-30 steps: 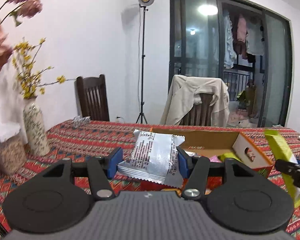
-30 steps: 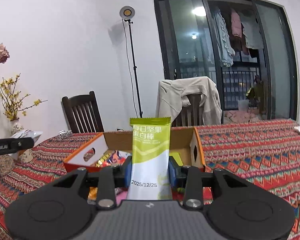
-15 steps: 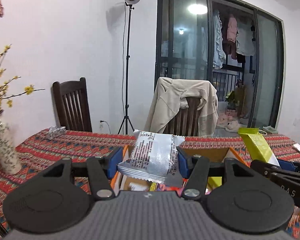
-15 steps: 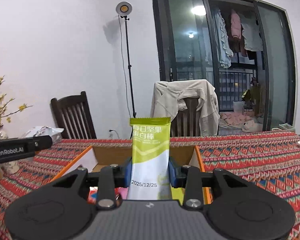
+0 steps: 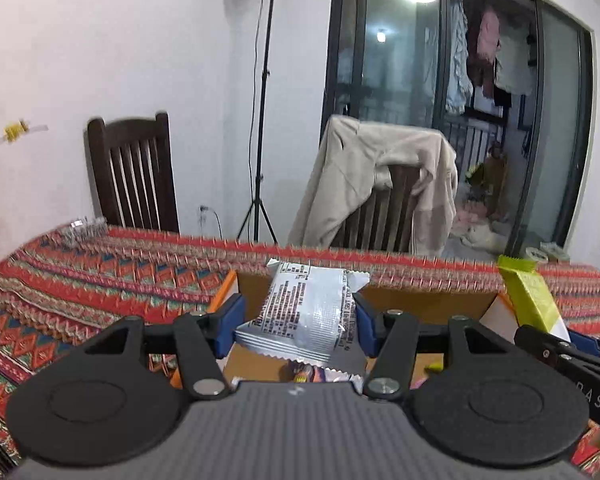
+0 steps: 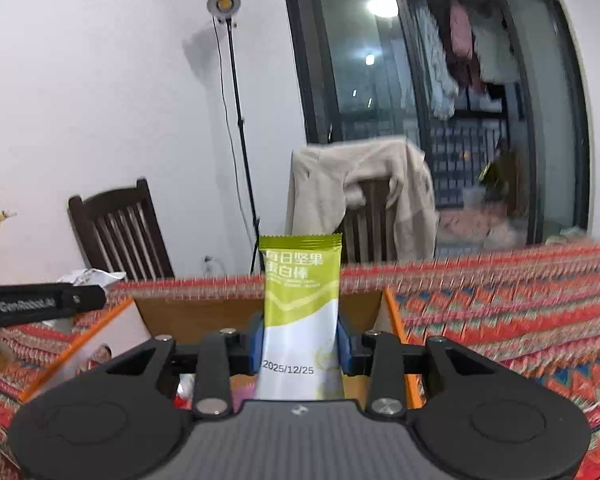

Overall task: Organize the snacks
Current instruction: 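Carry the wrapper and green-white bar into the orange box and open both tools, then return to the pile and grasp a pumpkin-seed cookie packet with the right tool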

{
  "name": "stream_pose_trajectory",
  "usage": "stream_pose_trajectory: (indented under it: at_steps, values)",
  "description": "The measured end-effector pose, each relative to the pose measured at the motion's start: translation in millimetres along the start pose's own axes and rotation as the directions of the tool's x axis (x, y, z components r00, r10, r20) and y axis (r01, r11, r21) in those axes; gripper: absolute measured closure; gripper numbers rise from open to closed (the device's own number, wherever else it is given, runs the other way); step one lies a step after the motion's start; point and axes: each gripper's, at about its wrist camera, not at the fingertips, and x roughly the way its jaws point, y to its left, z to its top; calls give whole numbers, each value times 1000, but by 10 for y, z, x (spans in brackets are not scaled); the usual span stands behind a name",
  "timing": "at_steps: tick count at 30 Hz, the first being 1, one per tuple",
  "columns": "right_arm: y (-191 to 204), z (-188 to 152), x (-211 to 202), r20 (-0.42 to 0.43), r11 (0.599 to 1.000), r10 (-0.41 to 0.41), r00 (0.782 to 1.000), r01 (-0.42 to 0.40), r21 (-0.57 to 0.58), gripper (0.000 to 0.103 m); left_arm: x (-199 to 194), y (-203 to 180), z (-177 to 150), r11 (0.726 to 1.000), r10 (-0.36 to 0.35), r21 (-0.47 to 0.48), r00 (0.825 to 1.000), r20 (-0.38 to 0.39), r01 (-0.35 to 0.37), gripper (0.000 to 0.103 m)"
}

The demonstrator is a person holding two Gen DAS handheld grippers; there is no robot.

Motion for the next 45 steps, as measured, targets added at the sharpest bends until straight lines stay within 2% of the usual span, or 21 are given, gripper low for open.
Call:
stream_pose_trajectory:
  at_steps: [3, 6, 12, 13, 14, 15, 16, 17, 19, 25, 33, 37, 40, 45]
  values:
    - [-35, -57, 122, -42, 999, 33, 999, -33, 12, 69, 114, 12, -59, 1000, 4, 13, 999, -35, -4, 45]
    - [-1, -96, 155, -47, 999, 35, 998, -35, -4, 69, 181, 8, -114, 1000, 13, 25, 998, -57, -11, 45]
    - [22, -144, 187, -58, 999, 24, 998, -26, -26, 68, 165, -21, -139, 999, 29, 39, 998, -55, -27, 43]
    - [17, -135, 185, -57, 999, 25, 998, -26, -21, 67, 152, -30, -125, 999, 33, 35, 998, -49, -31, 35]
    - [13, -133, 183, -56, 1000, 23, 998, -24, -20, 62, 140, -17, -120, 999, 34, 24, 998, -45, -33, 16]
    - [16, -127, 178, -54, 1000, 20, 998, -21, -19, 61, 122, 4, -116, 999, 36, 5, 999, -34, -36, 6]
    - [17, -124, 168, -53, 1000, 17, 998, -18, -17, 50, 94, 13, -114, 999, 44, -10, 999, -15, -44, 0]
    - [20, -113, 172, -55, 1000, 19, 998, -20, -13, 26, 75, 18, -112, 998, 55, -17, 998, 0, -55, 0]
    - [10, -118, 160, -54, 1000, 18, 998, -18, -1, 0, 66, 16, -96, 999, 51, -19, 999, 1, -51, 0]
    - [-10, -124, 169, -61, 1000, 22, 998, -22, 8, 0, 87, 57, -66, 997, 56, -48, 998, -15, -57, 0]
    - [-17, -92, 161, -61, 999, 35, 998, -34, 10, 0, 8, 51, -39, 998, 48, -48, 999, 1, -47, 0]
    - [-17, -24, 29, -33, 999, 34, 999, -33, 20, 0, -184, 113, 42, 995, 39, -89, 999, 22, -37, 0]
    - [-22, 61, -130, -6, 999, 33, 999, -33, 31, 0, -348, 125, 121, 996, 48, -81, 998, 37, -45, 0]
    - [-1, 183, -453, 18, 995, 97, 995, -98, 36, 0, -718, 176, 188, 997, 46, -57, 997, 64, -42, 0]
